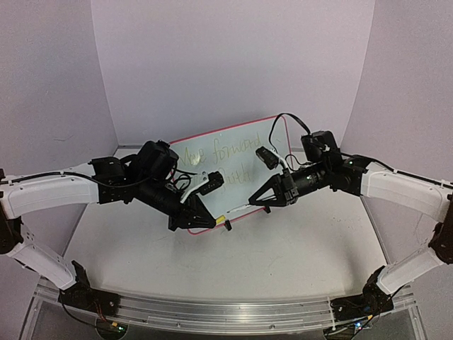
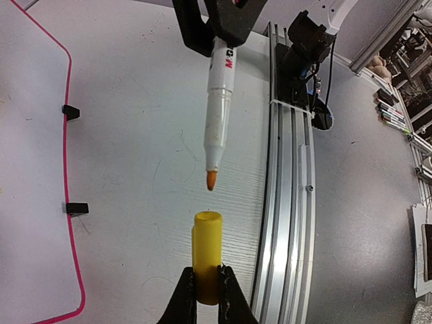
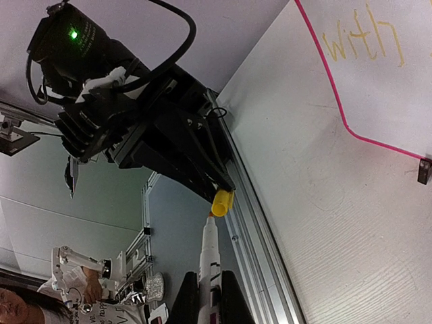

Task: Write a sentence on the whiteboard
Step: Insert the pen cap into the whiteboard marker.

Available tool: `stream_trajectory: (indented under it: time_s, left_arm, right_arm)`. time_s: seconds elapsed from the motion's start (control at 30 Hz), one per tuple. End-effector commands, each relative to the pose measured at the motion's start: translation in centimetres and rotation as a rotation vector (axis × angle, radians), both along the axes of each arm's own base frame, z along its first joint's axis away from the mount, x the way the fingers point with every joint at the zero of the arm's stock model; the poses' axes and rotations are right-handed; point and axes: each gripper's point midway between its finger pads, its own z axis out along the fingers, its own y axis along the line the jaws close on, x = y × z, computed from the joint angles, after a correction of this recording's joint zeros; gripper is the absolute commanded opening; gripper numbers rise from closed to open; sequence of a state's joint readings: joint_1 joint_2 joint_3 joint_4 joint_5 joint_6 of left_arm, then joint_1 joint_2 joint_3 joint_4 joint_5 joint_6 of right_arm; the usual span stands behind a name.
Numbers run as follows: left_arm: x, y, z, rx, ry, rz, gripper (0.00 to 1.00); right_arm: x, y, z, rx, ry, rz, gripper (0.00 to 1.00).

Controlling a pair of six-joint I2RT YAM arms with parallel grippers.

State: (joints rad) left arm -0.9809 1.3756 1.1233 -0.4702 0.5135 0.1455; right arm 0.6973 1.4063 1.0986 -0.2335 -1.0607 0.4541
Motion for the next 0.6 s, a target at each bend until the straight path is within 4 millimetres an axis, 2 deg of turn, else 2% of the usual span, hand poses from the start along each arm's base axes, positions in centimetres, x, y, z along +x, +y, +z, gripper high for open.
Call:
stream_trajectory:
  time_s: [0.0, 0.57]
  left_arm:
    - [-0.3, -0.4, 0.5, -0.022, -0.028, -0.027, 0.0]
    - [-0.6, -0.4, 0.3, -0.016, -0.035, -0.03, 0.0]
  right_arm:
    - [0.1, 0.7, 1.7, 0.044, -0.034, 0.023, 0.0]
    - [-0.3, 1.0, 0.3, 0.026, -0.001, 0.045, 0.0]
